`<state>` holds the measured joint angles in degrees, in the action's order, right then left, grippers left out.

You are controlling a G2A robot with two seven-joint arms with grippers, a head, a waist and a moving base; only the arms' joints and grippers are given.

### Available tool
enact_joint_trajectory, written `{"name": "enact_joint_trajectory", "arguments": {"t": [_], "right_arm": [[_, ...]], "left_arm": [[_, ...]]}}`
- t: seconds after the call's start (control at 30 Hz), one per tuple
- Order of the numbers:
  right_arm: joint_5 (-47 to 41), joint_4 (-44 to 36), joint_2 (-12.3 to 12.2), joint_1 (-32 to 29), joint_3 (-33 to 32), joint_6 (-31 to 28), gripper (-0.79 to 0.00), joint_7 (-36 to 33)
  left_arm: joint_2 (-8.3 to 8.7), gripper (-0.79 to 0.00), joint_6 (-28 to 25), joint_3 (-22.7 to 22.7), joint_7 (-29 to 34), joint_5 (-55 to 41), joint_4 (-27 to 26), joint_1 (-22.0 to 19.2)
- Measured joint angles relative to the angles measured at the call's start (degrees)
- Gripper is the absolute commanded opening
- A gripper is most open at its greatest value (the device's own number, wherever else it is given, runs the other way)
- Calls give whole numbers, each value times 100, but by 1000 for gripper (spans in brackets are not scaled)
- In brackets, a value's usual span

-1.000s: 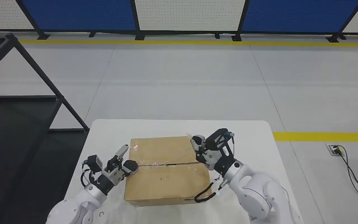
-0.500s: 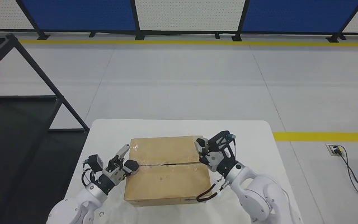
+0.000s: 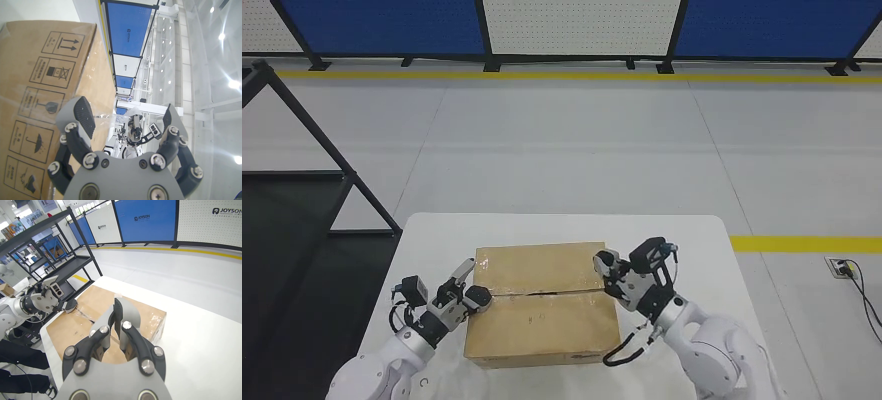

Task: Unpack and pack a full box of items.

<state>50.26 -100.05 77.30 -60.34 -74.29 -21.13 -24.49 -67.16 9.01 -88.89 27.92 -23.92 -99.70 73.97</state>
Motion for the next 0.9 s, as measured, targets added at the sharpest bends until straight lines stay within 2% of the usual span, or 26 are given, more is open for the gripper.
{"name": "enact_joint_trajectory", "arguments": {"t": [0.27, 0.53, 0.9], "right_arm": [[-698, 91, 0, 377, 148, -559, -785, -8], [-647, 160, 56, 952, 646, -515, -785, -114], [-684, 267, 102, 1374, 977, -636, -785, 34]], "left_arm": [[8, 0, -42, -28, -43, -36, -9, 63], [15, 0, -141, -122, -83, -166, -59, 180], [28, 0, -227, -278, -126, -323, -96, 298]]}}
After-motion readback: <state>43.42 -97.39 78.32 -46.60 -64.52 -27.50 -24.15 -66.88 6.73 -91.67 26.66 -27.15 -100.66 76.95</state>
